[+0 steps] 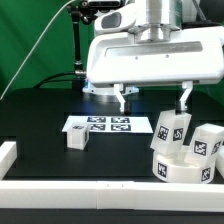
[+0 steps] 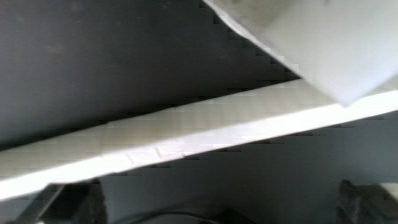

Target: Assemble stool

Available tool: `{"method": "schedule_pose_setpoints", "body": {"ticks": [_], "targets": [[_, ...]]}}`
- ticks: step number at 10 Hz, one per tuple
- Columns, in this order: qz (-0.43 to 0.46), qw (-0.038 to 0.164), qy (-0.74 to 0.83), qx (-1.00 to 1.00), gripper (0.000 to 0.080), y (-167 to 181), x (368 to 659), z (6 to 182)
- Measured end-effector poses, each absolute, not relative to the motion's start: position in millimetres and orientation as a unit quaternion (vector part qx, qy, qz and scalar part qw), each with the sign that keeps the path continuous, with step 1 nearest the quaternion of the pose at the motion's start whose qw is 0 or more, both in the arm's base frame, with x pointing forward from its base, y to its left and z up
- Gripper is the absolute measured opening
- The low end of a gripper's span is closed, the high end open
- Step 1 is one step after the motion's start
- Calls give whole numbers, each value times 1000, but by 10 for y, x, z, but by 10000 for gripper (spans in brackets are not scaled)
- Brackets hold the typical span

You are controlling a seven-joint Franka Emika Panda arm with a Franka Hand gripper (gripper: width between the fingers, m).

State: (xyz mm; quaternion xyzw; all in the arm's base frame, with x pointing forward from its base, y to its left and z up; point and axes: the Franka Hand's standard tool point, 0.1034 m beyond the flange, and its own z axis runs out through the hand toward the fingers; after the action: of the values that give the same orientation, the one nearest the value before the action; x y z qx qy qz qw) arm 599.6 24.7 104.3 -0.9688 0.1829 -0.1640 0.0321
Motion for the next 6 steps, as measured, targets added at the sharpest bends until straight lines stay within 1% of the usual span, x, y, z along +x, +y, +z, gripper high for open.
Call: {"method": "schedule_pose_setpoints", "body": {"ticks": [1, 2, 3, 4, 5, 6], "targets": [[-120, 44, 213, -969, 649, 218, 6022, 1084], [-78, 51, 221, -971, 649, 178, 6116, 1172], [-52, 54, 216, -973, 649, 154, 6120, 1162], [-28, 57, 218, -974, 649, 150, 6058, 1138], [16, 64, 220, -973, 649, 138, 5997, 1139], [28, 66, 223, -972, 649, 95, 6036, 1146]]}}
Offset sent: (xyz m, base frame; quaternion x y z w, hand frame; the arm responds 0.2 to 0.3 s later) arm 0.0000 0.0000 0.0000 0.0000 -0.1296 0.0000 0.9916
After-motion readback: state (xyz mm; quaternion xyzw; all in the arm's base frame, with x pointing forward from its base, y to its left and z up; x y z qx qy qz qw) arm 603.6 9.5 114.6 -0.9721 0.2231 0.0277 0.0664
